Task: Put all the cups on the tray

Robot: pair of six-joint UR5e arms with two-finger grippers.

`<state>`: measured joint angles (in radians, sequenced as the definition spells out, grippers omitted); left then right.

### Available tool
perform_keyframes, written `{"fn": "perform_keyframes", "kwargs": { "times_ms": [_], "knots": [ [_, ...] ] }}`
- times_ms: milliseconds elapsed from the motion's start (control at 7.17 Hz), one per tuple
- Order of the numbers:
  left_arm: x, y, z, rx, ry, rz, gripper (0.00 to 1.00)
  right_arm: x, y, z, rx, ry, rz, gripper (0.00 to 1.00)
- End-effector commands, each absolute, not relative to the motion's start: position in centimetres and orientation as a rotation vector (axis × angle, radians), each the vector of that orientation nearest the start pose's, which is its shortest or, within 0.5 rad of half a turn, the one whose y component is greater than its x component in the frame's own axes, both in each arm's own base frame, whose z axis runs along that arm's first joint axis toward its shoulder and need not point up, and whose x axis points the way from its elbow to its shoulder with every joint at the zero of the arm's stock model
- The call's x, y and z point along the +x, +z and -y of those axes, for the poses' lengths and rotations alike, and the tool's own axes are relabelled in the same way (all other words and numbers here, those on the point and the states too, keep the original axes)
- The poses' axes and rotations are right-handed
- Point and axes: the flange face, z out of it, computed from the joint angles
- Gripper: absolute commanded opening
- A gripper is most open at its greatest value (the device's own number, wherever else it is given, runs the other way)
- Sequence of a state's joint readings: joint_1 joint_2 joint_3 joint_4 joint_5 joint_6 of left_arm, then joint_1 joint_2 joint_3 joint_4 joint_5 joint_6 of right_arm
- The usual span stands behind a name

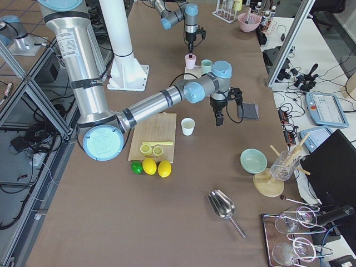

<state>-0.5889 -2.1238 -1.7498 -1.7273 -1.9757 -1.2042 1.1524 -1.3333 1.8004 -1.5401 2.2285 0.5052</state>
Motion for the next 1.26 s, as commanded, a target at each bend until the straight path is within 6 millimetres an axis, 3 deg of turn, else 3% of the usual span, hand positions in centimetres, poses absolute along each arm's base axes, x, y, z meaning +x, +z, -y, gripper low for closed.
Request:
{"fn": "perform_keyframes", "kwargs": {
  "times_ms": [0, 140, 279, 419, 558, 698, 977, 1116],
  "knots": [
    [49.2, 24.4, 44.3, 0.066, -0.030, -0.941, 0.00, -16.6, 42.6, 55.4, 0.135, -0.079, 0.784, 1.00],
    [49.3, 24.6, 44.2, 0.066, -0.028, -0.937, 0.26, -16.5, 43.0, 55.0, 0.129, -0.076, 0.782, 1.00],
    [49.3, 24.3, 44.2, 0.069, -0.027, -0.943, 0.59, -16.3, 43.5, 54.5, 0.119, -0.070, 0.782, 1.00],
    [49.0, 23.7, 44.1, 0.076, -0.026, -0.953, 0.80, -16.0, 43.9, 53.8, 0.114, -0.067, 0.780, 1.00],
    [45.9, 22.4, 45.8, 0.111, -0.055, -0.979, 0.97, -15.5, 43.9, 52.6, 0.114, -0.061, 0.781, 1.00],
    [41.7, 22.0, 48.3, 0.107, -0.051, -0.986, 0.97, -15.1, 45.1, 51.0, 0.081, -0.026, 0.775, 1.00],
    [32.2, 22.3, 53.2, 0.139, -0.010, -0.956, 0.98, -16.3, 46.9, 47.2, 0.046, -0.017, 0.771, 0.99],
    [30.8, 23.6, 53.7, 0.149, 0.011, -0.924, 0.98, -18.1, 47.6, 45.6, 0.068, 0.030, 0.799, 0.99]
  ]
}}
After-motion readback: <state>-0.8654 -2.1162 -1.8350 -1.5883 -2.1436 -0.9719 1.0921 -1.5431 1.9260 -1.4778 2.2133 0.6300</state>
